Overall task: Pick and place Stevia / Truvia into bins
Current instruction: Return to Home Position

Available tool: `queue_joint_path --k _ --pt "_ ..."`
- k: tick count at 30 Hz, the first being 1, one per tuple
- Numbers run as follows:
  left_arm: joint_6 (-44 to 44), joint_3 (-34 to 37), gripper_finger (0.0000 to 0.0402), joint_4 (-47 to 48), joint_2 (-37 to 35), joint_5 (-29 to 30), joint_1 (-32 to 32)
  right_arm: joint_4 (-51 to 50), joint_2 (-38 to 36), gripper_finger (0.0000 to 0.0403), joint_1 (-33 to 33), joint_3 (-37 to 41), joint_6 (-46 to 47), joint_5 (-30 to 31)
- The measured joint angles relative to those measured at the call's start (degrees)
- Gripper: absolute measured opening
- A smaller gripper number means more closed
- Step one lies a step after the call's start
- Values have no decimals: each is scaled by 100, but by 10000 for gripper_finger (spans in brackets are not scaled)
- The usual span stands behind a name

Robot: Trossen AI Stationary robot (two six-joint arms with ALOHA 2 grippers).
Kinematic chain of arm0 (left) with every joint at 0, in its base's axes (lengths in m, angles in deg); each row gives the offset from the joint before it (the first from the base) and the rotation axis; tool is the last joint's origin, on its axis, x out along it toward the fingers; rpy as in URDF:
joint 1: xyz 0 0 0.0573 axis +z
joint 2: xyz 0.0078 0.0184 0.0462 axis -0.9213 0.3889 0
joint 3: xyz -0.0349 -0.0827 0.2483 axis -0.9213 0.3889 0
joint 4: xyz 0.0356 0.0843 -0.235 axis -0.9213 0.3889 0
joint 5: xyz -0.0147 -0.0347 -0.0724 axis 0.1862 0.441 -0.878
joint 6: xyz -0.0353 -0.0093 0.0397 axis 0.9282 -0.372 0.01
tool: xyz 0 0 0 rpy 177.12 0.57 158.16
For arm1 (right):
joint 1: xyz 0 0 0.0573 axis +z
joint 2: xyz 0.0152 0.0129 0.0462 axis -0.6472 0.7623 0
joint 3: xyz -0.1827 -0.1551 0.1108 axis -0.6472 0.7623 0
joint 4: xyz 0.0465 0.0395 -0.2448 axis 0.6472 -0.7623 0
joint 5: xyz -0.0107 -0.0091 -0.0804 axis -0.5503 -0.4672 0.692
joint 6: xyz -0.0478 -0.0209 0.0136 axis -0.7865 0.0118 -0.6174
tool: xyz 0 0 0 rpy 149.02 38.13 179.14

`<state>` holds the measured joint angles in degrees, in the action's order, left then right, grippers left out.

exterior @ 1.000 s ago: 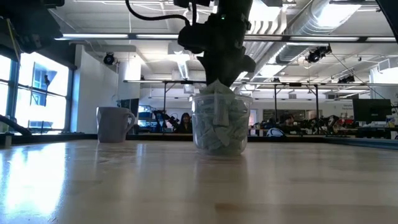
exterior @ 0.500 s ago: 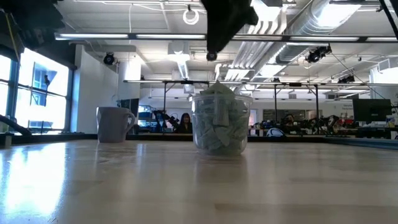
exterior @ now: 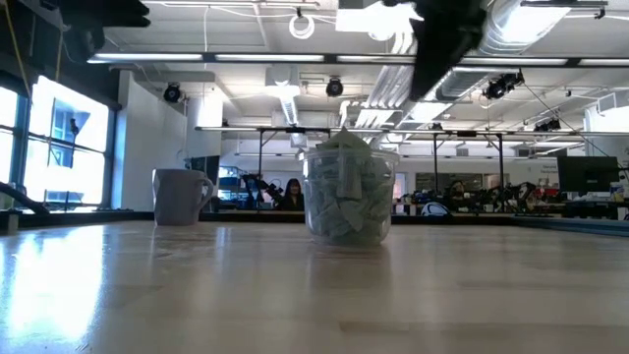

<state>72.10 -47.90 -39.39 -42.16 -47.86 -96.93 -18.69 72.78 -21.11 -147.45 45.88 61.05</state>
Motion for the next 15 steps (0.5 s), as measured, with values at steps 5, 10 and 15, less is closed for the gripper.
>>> queue_joint_path --k 5,10,15 --pt "296 0 97 64 0 130 364 1224 -1748 4 -153 1809 -113 -5" --pt "377 0 97 -49 0 195 562 880 -3546 11 -618 2682 -483 397" --pt "843 0 97 -241 0 -291 582 121 -5060 23 -968 2746 715 205"
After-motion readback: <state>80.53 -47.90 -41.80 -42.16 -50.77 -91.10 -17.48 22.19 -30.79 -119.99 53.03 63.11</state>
